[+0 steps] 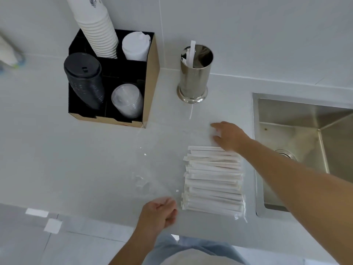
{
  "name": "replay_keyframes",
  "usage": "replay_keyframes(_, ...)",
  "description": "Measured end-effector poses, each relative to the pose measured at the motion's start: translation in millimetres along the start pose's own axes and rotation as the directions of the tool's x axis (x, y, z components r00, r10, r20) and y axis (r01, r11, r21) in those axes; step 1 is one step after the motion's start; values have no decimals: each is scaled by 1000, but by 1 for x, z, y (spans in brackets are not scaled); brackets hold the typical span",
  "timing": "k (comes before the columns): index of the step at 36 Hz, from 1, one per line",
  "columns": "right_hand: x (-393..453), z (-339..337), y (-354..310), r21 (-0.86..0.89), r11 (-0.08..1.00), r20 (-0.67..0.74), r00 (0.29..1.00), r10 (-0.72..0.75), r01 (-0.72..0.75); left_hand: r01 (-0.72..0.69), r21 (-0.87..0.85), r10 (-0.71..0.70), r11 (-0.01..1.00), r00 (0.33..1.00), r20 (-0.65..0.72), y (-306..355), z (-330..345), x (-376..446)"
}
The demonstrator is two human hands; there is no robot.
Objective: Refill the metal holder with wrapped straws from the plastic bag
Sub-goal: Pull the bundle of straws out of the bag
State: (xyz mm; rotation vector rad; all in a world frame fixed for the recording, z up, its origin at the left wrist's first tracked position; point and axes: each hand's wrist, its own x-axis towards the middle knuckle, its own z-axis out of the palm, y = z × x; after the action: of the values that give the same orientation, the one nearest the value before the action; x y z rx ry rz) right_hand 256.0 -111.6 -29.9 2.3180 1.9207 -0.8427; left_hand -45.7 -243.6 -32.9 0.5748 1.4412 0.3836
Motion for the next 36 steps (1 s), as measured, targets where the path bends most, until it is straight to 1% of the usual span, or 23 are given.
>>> replay_keyframes(5,10,0,-10,-51,998,58,998,-29,32,20,-13,-21,1000,998,-58,0,5,1)
replay_keyframes(13,6,-3,-13,-98,993,20,998,-66,68,2,-31,-6,1000,993,-121,-2,8,4)
replay_keyframes(17,-4,-8,-12,0,998,-25,998,-56,56,-5,-54,-1,999,993,-116,-3,8,4)
replay_keyframes(22,-20,-17,-10,136,984,-98,990,-102,115,-45,-43,39,998,991,-126,-7,6,4)
replay_keyframes(25,-28,-19,-10,177,976,-72,990,-118,129,-59,-60,52,996,992,-113,-7,5,3)
replay_keyframes(27,-33,-18,-9,151,980,-49,991,-127,133,-56,-68,49,996,994,-96,-7,4,4)
replay_keyframes(32,-48,-22,-8,-16,992,-41,991,-125,124,-64,-48,60,997,996,-73,-6,2,9)
replay_keyframes(36,-58,-26,-10,14,987,-111,981,-158,160,-67,-22,66,998,997,-41,-6,-1,13)
